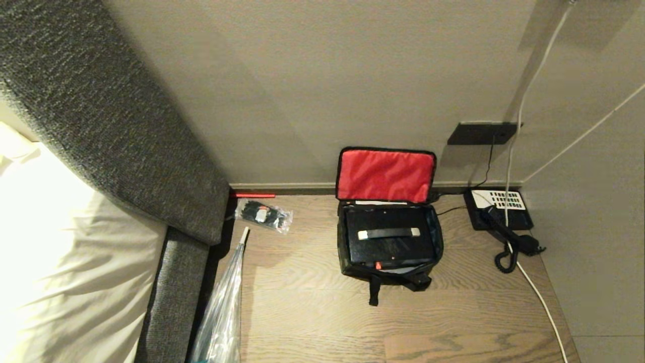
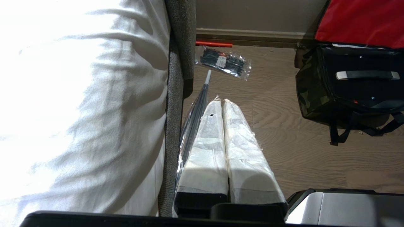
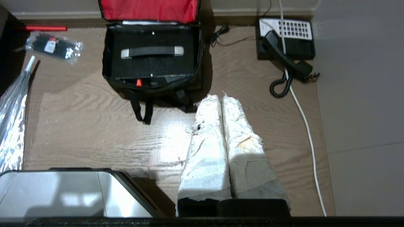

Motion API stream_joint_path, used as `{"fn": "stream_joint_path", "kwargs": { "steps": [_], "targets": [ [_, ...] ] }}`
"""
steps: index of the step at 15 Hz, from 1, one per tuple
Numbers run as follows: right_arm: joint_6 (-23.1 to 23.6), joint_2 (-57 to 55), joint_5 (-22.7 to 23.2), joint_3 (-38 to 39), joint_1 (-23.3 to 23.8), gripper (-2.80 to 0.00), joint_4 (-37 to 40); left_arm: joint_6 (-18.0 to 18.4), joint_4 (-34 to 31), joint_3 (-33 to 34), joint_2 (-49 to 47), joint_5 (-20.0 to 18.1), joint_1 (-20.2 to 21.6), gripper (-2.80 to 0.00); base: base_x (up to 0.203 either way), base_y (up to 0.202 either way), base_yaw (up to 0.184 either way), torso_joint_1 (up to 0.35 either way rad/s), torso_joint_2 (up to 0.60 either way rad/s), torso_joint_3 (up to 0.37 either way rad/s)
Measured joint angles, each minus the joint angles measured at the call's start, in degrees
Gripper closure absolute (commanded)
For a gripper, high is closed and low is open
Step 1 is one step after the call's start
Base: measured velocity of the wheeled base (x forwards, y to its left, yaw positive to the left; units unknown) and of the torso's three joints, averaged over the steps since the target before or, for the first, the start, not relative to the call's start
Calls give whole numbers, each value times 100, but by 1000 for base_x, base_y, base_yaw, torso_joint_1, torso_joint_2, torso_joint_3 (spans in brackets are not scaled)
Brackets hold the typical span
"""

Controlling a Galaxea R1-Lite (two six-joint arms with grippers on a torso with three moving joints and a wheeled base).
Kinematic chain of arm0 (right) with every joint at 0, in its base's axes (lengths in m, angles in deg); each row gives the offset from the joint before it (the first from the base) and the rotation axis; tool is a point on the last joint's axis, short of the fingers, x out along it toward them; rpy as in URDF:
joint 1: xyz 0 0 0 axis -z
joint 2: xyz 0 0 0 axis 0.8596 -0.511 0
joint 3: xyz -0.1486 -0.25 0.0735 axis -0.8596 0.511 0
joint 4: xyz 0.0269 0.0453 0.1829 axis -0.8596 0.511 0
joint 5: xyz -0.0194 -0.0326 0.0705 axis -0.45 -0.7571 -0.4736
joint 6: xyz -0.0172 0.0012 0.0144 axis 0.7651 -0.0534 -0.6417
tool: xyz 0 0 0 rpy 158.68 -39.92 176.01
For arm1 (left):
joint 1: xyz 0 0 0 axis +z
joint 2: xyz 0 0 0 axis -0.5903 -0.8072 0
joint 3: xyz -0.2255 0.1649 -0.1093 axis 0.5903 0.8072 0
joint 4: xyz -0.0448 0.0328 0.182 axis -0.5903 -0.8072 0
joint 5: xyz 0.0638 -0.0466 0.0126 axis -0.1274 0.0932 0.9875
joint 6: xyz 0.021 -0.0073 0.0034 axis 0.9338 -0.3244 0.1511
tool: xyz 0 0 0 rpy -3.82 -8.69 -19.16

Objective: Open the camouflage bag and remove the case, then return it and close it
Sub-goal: Grip the handle

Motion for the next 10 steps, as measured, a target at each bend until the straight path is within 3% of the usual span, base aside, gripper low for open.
{"fn": "stream_joint_path", "kwargs": {
  "steps": [3,8,10],
  "targets": [
    [-82,0,37,-653,0,0,349,0,-1,0,0,0,0,0,0,0,0,0,0,0],
    [-400,-178,752,-3707,-2,0,2516,9,0,0,0,-2,0,0,0,0,0,0,0,0],
    [-624,-753,960,-4210,-43,0,2582,11,0,0,0,0,0,0,0,0,0,0,0,0]
  ]
}}
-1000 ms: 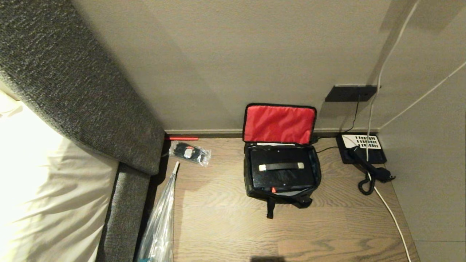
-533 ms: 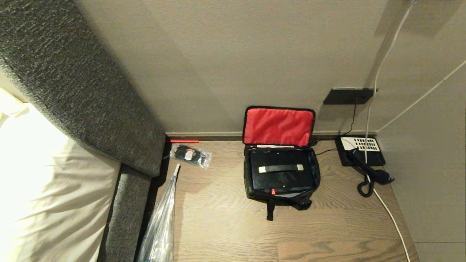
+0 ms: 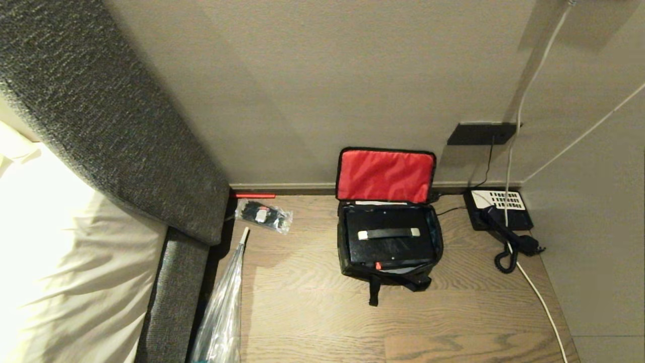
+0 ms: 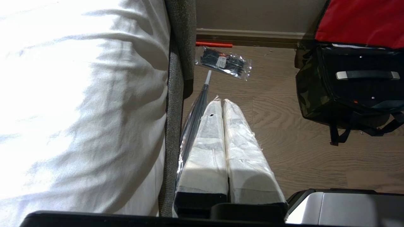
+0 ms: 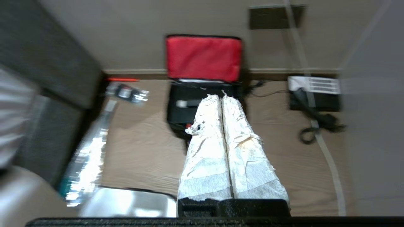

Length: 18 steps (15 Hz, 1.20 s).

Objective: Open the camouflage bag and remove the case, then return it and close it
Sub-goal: Grip the handle

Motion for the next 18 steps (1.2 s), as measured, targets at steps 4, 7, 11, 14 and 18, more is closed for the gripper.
{"fn": "stream_joint_path", "kwargs": {
  "steps": [4,7,11,14,18],
  "targets": [
    [-17,-2174,258,-394,-239,0,-267,-2,0,0,0,0,0,0,0,0,0,0,0,0],
    [195,-3405,347,-344,-398,0,-388,-2,2,0,0,0,0,0,0,0,0,0,0,0],
    [287,-4031,326,-55,-454,0,-471,-2,0,0,0,0,0,0,0,0,0,0,0,0],
    [368,-4186,323,23,-454,0,-470,-2,3,0,0,0,0,0,0,0,0,0,0,0],
    [377,-4246,325,87,-456,0,-469,0,0,0,0,0,0,0,0,0,0,0,0,0]
  ]
}}
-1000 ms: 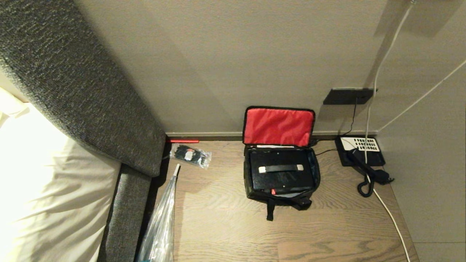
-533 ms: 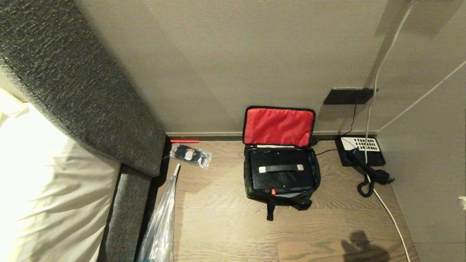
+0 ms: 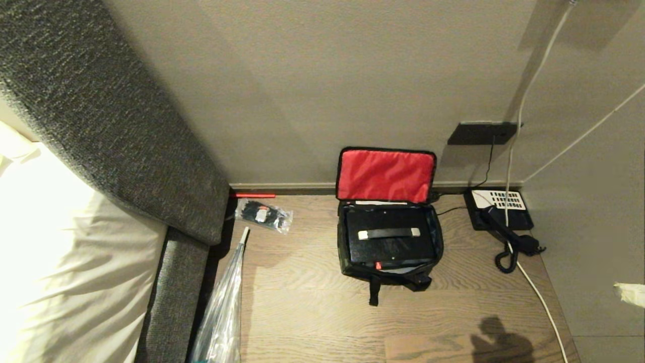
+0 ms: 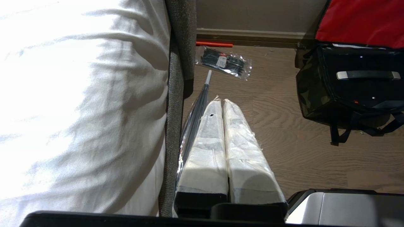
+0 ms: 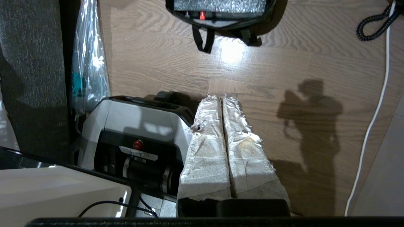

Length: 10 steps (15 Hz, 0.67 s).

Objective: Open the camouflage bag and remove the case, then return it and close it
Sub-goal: Grip the handle

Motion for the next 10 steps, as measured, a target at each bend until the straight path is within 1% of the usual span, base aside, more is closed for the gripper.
{"fn": "stream_joint_path", "kwargs": {
  "steps": [10],
  "targets": [
    [14,-9,-11,72,0,0,2,-2,0,0,0,0,0,0,0,0,0,0,0,0]
  ]
}}
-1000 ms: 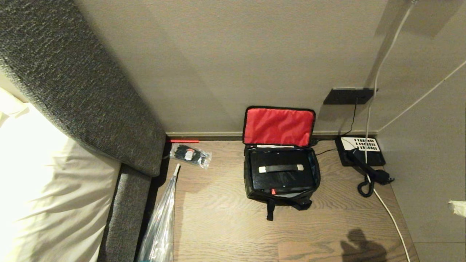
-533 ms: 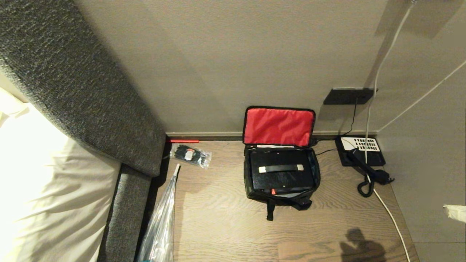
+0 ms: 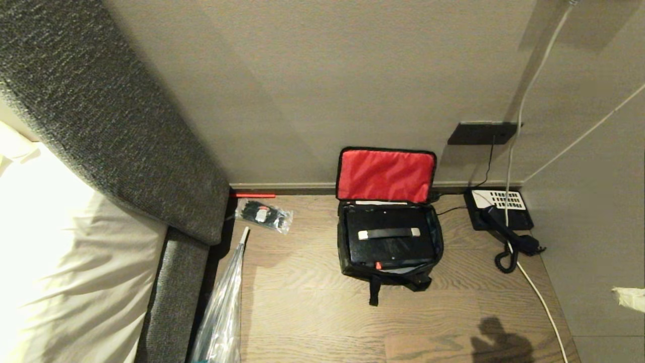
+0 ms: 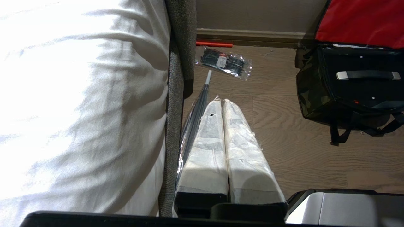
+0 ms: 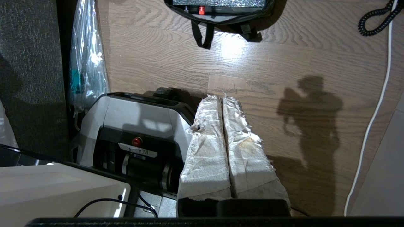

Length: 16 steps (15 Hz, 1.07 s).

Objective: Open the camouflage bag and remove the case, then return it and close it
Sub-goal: Grip the handle

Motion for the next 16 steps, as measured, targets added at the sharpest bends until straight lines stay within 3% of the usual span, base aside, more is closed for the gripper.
{"fn": "stream_joint_path", "kwargs": {
  "steps": [16],
  "targets": [
    [-6,20,-85,90,0,0,2,2,0,0,0,0,0,0,0,0,0,0,0,0]
  ]
}}
